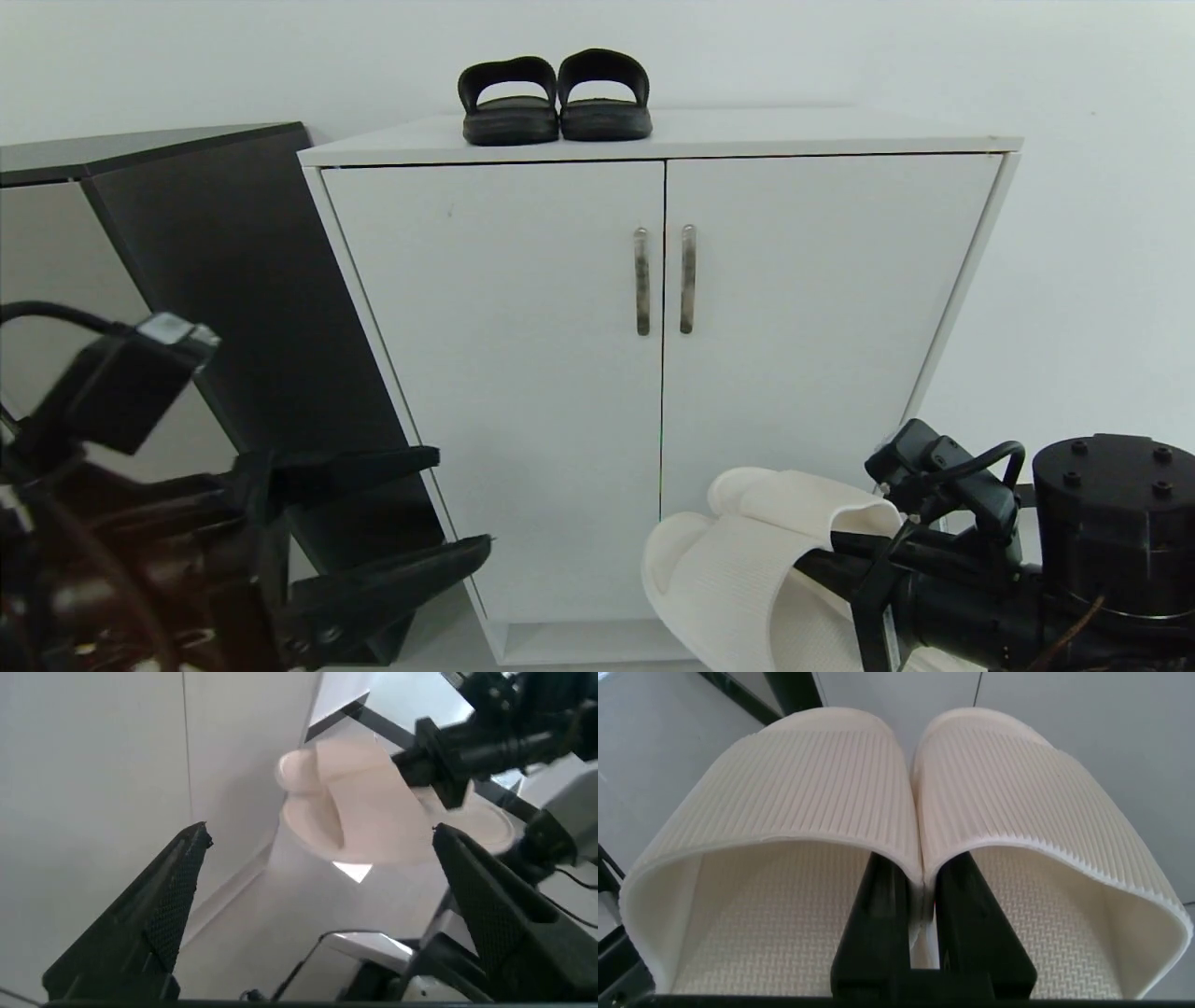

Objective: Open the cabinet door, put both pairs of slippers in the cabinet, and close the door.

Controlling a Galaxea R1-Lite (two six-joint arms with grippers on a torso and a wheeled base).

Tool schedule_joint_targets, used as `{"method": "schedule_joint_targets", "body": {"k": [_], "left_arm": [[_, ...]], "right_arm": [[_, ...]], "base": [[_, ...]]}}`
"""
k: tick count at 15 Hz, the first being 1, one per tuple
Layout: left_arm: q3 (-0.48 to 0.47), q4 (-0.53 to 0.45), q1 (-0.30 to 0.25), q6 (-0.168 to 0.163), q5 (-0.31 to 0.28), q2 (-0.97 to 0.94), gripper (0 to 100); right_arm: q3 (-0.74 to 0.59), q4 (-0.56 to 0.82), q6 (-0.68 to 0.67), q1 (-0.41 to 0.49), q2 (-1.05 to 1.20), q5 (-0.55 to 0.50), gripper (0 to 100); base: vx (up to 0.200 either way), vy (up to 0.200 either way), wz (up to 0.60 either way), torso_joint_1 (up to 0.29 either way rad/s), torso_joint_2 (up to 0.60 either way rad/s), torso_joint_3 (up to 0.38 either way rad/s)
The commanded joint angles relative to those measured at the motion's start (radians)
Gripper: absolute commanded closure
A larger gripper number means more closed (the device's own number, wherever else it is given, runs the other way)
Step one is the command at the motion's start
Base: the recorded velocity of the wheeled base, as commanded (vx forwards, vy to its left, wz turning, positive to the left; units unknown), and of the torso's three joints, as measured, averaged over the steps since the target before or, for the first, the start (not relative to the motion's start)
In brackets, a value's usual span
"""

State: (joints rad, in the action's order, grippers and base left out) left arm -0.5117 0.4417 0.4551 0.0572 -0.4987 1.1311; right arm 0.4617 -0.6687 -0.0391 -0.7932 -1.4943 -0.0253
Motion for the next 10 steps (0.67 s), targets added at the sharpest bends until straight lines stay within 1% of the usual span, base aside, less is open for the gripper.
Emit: {"method": "schedule_joint_targets", "body": {"k": [1, 2, 3, 4, 5, 6, 8, 9, 10], "left_arm": [[-0.113, 0.066, 0.093, 0.007, 0.006, 0.214, 0], [-0.156, 0.107, 0.109, 0.019, 0.011, 0.274, 0], [-0.208, 0.124, 0.122, 0.053, 0.009, 0.317, 0], [-0.254, 0.126, 0.134, 0.099, 0.0, 0.342, 0], [-0.294, 0.126, 0.158, 0.162, -0.021, 0.354, 0], [-0.327, 0.126, 0.183, 0.202, -0.057, 0.366, 0], [-0.399, 0.123, 0.209, 0.211, -0.072, 0.411, 0], [-0.433, 0.126, 0.209, 0.227, -0.092, 0.435, 0], [-0.475, 0.127, 0.209, 0.251, -0.119, 0.466, 0]], "right_arm": [[-0.005, -0.006, -0.001, 0.002, -0.027, -0.001, 100], [-0.006, -0.006, -0.001, 0.002, -0.027, 0.001, 100], [-0.006, -0.006, -0.004, 0.003, -0.027, 0.001, 100], [-0.003, -0.008, -0.013, 0.002, -0.027, 0.001, 100], [0.0, -0.008, -0.019, 0.002, -0.027, 0.001, 100], [0.0, -0.008, -0.019, 0.002, -0.027, 0.001, 100], [0.0, -0.008, -0.019, 0.002, -0.026, 0.002, 100], [-0.003, -0.008, -0.019, -0.001, -0.023, 0.007, 100], [-0.003, -0.009, -0.019, -0.003, -0.018, 0.021, 100]], "base": [[0.0, 0.0, 0.0, 0.0, 0.0, 0.0], [0.0, 0.0, 0.0, 0.0, 0.0, 0.0], [0.0, 0.0, 0.0, 0.0, 0.0, 0.0], [0.0, 0.0, 0.0, 0.0, 0.0, 0.0], [0.0, 0.0, 0.0, 0.0, 0.0, 0.0], [0.0, 0.0, 0.0, 0.0, 0.0, 0.0], [0.0, 0.0, 0.0, 0.0, 0.0, 0.0], [0.0, 0.0, 0.0, 0.0, 0.0, 0.0], [0.0, 0.0, 0.0, 0.0, 0.0, 0.0]]}}
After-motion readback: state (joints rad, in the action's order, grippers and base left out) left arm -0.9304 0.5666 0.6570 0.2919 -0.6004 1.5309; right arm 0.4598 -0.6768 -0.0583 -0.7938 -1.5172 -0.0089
